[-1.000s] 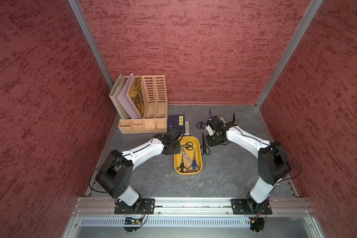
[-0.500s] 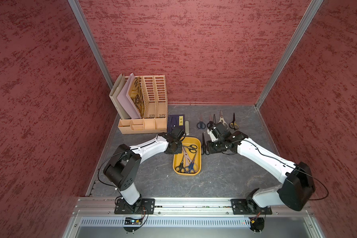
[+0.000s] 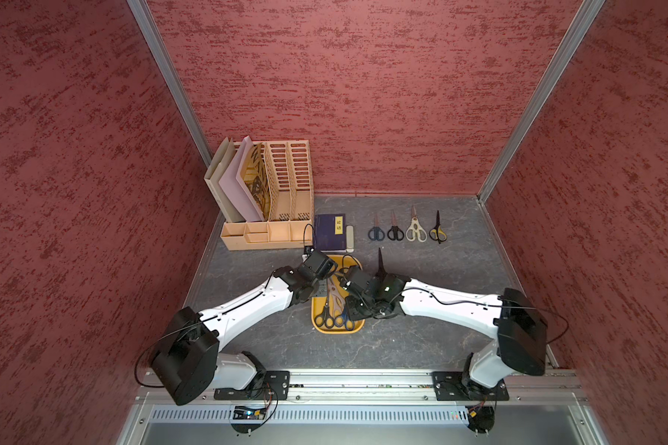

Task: Take the scissors out of the storage box
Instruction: Adjust the storage box at the center of the board, then pick up the scissors from the storage box.

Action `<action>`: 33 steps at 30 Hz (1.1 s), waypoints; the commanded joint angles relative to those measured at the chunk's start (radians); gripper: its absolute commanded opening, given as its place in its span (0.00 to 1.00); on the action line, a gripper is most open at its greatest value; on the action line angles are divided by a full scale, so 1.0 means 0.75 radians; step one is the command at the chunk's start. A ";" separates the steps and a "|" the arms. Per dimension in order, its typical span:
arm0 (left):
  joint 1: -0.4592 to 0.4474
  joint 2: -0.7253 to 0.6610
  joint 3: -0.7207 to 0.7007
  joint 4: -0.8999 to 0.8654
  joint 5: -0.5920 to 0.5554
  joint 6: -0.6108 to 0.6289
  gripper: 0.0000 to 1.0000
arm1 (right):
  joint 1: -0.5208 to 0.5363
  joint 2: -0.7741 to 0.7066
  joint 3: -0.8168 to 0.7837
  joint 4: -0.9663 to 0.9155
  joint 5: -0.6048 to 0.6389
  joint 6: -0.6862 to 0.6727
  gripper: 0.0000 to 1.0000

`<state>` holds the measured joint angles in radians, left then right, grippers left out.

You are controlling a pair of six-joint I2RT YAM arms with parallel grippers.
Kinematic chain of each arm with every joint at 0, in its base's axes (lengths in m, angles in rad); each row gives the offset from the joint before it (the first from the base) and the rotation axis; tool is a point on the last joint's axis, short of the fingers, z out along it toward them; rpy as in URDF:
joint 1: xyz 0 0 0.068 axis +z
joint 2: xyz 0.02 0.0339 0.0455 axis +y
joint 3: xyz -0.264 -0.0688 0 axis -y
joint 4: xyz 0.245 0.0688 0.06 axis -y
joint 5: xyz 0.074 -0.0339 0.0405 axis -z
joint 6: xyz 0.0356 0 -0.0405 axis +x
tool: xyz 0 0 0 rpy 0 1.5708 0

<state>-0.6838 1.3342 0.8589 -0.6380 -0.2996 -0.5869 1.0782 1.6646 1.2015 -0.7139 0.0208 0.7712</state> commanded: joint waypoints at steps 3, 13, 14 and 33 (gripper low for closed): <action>0.001 -0.087 -0.053 -0.020 -0.130 -0.100 0.00 | 0.078 0.129 0.179 -0.114 0.114 0.161 0.37; 0.013 -0.143 -0.081 -0.050 -0.172 -0.163 0.00 | 0.094 0.199 0.112 0.001 0.080 0.338 0.40; 0.012 -0.147 -0.084 -0.051 -0.169 -0.168 0.00 | 0.094 0.204 0.098 0.028 0.070 0.350 0.40; 0.040 -0.220 -0.123 -0.063 -0.119 -0.191 0.00 | 0.096 0.403 0.091 0.192 0.186 0.396 0.37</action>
<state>-0.6579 1.1889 0.7738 -0.6838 -0.3775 -0.7261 1.1484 1.9034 1.2850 -0.5835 0.1120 1.0546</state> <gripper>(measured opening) 0.108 0.372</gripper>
